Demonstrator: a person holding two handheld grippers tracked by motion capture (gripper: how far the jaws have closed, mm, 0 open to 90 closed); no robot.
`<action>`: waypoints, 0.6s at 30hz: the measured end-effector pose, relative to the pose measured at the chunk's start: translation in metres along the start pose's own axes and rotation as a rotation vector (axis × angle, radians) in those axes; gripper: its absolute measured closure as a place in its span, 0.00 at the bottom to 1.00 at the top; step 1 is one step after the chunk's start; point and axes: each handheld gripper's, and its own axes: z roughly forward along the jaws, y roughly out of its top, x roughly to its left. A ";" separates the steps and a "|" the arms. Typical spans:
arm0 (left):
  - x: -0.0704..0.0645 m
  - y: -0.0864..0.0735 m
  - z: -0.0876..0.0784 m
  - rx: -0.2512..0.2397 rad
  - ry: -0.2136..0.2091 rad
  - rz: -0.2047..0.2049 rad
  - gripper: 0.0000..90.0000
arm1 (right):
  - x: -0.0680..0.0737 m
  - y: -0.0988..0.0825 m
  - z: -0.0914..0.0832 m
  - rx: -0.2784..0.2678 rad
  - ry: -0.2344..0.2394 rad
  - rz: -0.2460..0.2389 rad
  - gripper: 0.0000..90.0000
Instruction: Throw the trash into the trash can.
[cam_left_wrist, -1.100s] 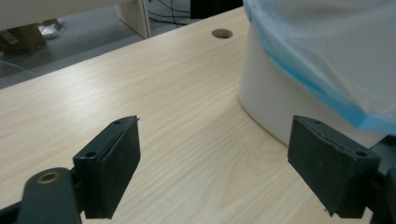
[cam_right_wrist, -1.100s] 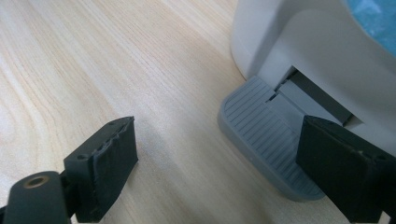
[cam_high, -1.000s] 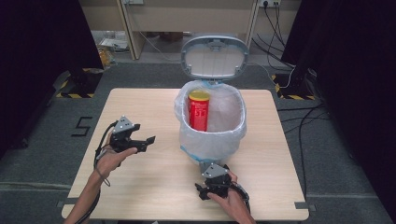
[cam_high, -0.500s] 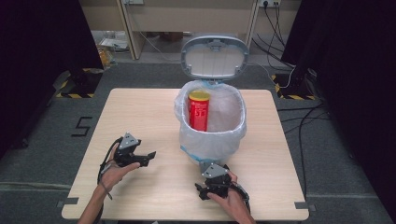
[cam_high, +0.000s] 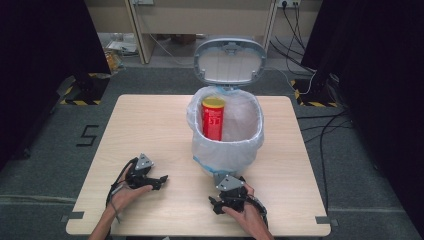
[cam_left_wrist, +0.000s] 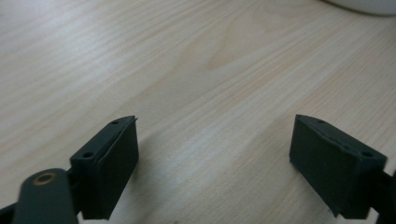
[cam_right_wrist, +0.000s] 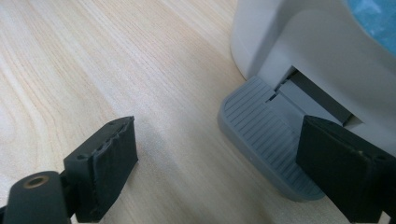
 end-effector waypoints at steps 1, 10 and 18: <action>0.000 0.000 0.000 0.000 0.003 -0.004 0.17 | 0.000 0.000 0.000 -0.002 0.000 -0.002 0.14; 0.000 0.000 0.000 0.000 0.003 -0.004 0.17 | 0.000 0.000 0.000 -0.003 0.001 -0.002 0.14; 0.000 0.000 0.000 -0.001 0.004 -0.004 0.17 | 0.000 -0.001 0.000 -0.006 0.001 -0.005 0.14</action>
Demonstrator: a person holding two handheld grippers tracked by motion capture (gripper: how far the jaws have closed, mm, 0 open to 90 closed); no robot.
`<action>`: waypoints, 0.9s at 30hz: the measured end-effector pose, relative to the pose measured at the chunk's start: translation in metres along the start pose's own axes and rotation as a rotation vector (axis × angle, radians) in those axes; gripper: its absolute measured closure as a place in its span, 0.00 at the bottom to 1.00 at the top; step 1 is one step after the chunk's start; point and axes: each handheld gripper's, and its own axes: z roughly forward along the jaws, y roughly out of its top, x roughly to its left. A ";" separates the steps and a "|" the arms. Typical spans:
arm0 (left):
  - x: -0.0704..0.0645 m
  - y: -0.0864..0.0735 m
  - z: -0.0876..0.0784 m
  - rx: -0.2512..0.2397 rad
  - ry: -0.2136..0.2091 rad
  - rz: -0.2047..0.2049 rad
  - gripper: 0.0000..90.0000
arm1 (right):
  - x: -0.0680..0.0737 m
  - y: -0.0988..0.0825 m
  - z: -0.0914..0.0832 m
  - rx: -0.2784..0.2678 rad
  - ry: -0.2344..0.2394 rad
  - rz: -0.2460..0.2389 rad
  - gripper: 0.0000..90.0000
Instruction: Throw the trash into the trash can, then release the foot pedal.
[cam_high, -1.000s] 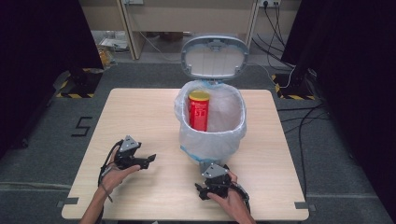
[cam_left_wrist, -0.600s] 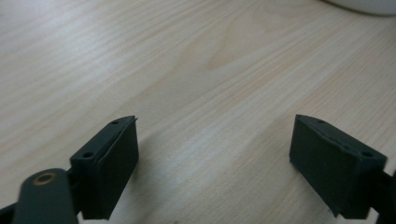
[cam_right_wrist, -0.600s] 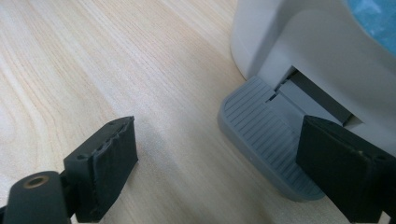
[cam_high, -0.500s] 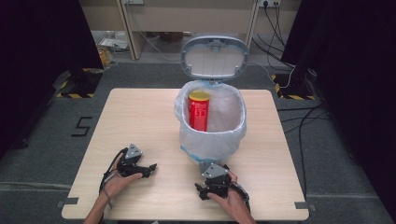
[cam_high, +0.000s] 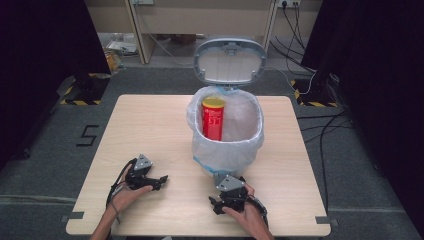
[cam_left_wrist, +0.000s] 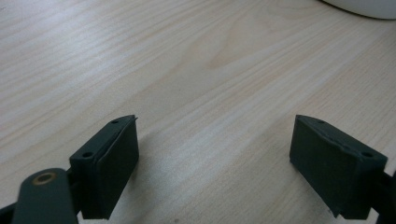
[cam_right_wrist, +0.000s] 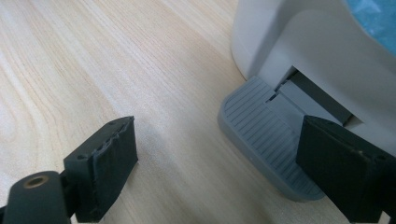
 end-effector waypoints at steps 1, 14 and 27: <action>0.000 0.000 0.000 0.000 0.000 0.000 0.17 | 0.000 0.000 0.000 0.000 0.000 0.000 0.14; 0.000 0.000 0.000 0.000 0.003 -0.001 0.17 | 0.000 0.000 0.000 -0.001 0.003 0.000 0.14; 0.000 0.000 0.000 0.000 0.005 -0.001 0.17 | 0.000 0.001 0.000 0.003 0.001 0.001 0.13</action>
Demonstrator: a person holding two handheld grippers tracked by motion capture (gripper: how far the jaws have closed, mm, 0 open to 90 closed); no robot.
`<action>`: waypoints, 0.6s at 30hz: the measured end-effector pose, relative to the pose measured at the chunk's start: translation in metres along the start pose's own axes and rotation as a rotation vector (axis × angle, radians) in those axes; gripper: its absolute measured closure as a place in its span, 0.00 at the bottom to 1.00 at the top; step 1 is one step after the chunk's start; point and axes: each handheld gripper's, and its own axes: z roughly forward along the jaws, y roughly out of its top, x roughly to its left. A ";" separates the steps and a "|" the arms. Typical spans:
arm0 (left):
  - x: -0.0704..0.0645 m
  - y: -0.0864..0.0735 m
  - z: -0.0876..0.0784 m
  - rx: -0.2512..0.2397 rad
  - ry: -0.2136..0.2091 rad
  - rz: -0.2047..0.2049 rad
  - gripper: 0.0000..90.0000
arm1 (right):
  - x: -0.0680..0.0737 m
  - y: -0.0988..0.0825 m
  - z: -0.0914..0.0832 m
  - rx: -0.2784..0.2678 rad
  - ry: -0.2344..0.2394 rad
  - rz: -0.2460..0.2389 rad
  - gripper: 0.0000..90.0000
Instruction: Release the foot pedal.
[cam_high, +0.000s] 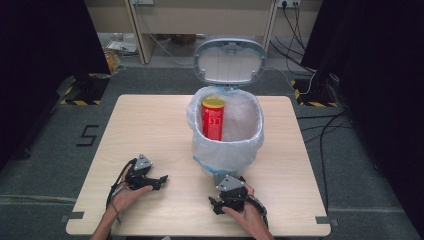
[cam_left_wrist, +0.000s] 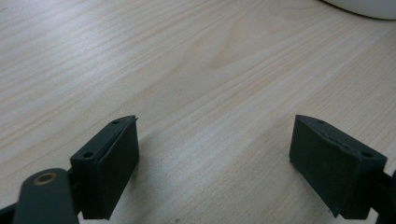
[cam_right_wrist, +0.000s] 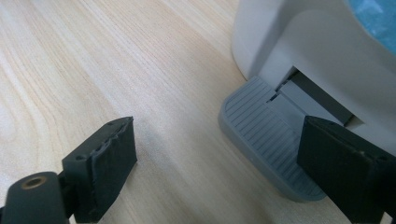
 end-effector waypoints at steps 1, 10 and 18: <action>0.000 0.000 0.000 0.000 0.000 0.000 0.17 | 0.000 0.000 0.000 0.000 0.001 0.000 0.13; 0.000 0.000 0.000 0.000 -0.001 -0.001 0.17 | -0.005 -0.001 -0.002 -0.027 0.041 0.045 0.12; 0.000 0.000 0.000 0.001 -0.001 -0.002 0.17 | -0.009 -0.002 -0.008 -0.083 0.048 0.089 0.16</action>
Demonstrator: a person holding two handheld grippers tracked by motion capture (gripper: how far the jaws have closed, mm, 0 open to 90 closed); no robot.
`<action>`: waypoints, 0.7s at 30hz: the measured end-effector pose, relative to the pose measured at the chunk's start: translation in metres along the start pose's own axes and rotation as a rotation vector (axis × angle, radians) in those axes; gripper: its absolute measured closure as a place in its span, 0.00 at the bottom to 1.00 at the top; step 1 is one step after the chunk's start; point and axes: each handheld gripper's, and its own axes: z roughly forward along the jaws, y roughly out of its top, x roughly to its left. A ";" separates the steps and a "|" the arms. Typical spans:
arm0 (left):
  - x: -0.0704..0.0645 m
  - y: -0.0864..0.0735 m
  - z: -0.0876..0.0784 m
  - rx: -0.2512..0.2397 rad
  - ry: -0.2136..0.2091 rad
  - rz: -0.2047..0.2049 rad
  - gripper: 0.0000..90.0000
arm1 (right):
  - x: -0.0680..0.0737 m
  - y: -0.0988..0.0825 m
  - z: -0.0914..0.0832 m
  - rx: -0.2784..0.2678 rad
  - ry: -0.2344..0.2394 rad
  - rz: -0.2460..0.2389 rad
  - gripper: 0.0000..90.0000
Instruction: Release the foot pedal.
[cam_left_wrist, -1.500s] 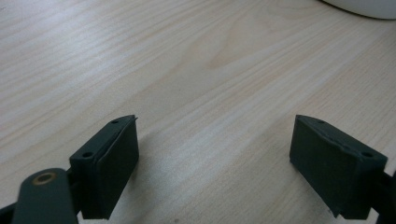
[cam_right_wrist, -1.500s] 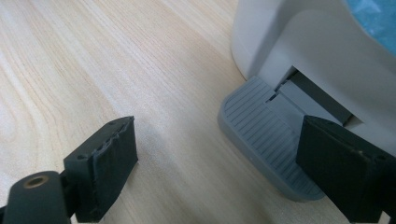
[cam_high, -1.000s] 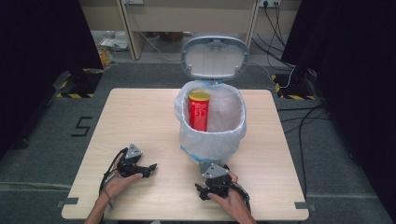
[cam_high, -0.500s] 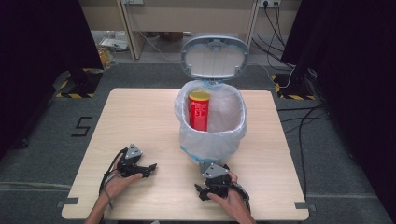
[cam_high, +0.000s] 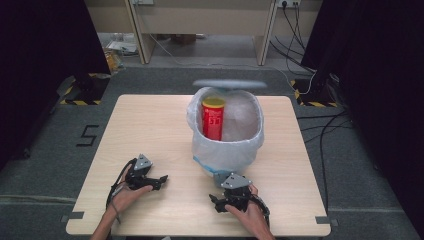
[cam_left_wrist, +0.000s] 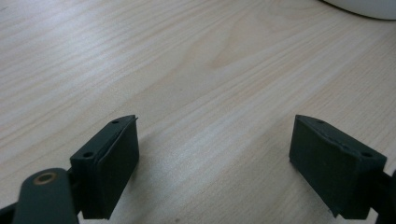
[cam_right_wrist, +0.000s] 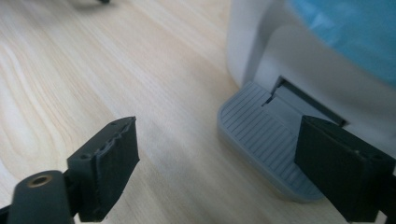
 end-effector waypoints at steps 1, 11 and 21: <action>0.000 0.000 0.000 0.000 0.000 0.000 0.17 | -0.002 0.001 -0.005 -0.029 0.013 0.025 0.16; 0.000 0.000 0.000 0.002 0.000 -0.001 0.17 | -0.014 0.005 -0.032 -0.055 0.026 0.080 0.18; 0.000 0.000 0.000 0.002 0.000 -0.001 0.17 | -0.026 -0.006 -0.056 -0.069 -0.032 0.106 0.20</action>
